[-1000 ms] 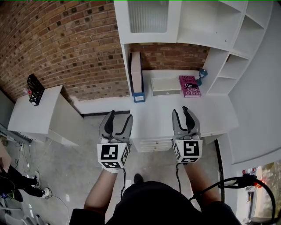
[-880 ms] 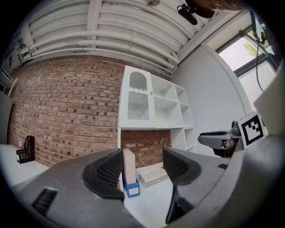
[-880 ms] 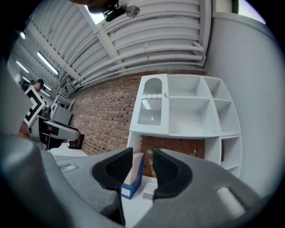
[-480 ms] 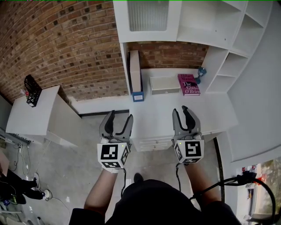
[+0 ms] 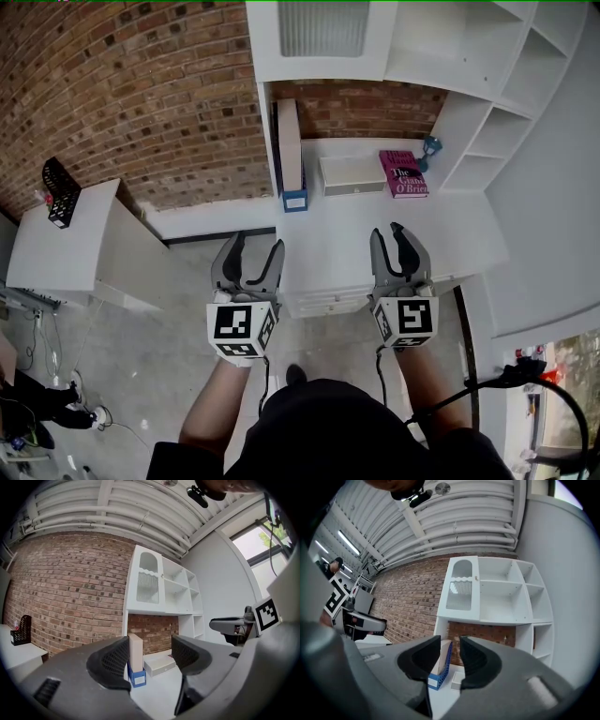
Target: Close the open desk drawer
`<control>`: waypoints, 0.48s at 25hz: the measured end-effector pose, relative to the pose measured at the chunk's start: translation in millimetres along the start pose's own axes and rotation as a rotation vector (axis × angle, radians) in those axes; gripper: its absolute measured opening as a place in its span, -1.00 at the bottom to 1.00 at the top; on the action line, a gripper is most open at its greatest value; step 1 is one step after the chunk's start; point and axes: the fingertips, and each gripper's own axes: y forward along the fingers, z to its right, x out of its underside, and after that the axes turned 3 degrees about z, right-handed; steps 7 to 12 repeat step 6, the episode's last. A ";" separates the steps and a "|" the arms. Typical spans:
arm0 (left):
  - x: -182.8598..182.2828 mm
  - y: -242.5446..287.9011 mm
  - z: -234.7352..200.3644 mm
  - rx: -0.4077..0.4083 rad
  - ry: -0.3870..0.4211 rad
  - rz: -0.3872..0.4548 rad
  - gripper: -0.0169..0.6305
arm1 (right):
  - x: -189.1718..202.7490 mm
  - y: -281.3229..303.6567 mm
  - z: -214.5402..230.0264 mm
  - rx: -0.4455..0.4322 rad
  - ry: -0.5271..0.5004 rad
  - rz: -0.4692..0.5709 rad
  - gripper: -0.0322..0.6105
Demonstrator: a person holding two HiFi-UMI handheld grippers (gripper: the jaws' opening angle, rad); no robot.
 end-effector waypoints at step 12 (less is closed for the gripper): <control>7.1 8.8 -18.0 0.016 -0.008 -0.001 -0.09 | 5.3 14.4 -9.9 0.012 -0.009 -0.004 -0.51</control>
